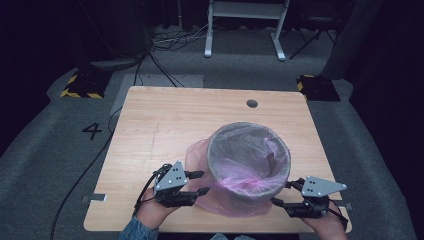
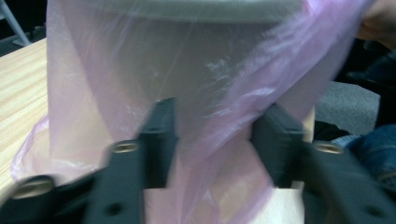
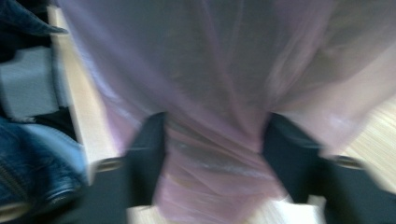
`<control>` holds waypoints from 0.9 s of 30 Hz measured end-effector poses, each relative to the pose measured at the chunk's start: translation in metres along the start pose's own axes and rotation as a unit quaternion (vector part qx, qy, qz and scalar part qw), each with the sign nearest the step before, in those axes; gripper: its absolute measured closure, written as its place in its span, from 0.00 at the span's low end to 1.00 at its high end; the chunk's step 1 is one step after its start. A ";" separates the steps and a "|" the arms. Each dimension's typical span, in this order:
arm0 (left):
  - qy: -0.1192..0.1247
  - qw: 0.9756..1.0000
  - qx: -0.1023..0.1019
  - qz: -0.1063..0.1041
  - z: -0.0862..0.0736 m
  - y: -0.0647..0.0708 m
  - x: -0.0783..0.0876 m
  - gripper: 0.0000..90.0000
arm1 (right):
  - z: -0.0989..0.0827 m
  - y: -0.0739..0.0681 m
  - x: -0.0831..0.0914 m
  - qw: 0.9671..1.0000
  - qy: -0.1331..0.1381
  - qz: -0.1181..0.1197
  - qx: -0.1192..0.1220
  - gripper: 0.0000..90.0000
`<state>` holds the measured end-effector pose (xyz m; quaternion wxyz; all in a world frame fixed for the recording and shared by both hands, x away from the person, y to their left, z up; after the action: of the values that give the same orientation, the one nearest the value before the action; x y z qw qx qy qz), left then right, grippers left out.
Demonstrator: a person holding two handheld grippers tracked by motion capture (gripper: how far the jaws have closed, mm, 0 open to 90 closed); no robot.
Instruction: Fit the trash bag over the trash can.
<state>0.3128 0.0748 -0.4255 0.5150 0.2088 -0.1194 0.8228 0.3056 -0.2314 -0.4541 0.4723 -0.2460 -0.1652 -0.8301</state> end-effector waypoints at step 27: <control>-0.001 0.999 0.034 0.029 -0.013 -0.046 -0.009 1.00 | -0.055 0.031 0.007 0.994 -0.088 0.022 -0.052 1.00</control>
<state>0.3544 0.0931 -0.4421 0.4839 0.2232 -0.0980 0.8405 0.3155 -0.2796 -0.4947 0.4606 -0.3462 -0.1570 -0.8021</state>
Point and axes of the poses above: each handheld gripper's, and its own axes: x roughly backward along the jaws, z roughly out of its top, y roughly to its right, the point moved 6 cm from there along -x, roughly forward along the jaws, and after that the axes turned 2 degrees about -y, right-handed, at the moved point
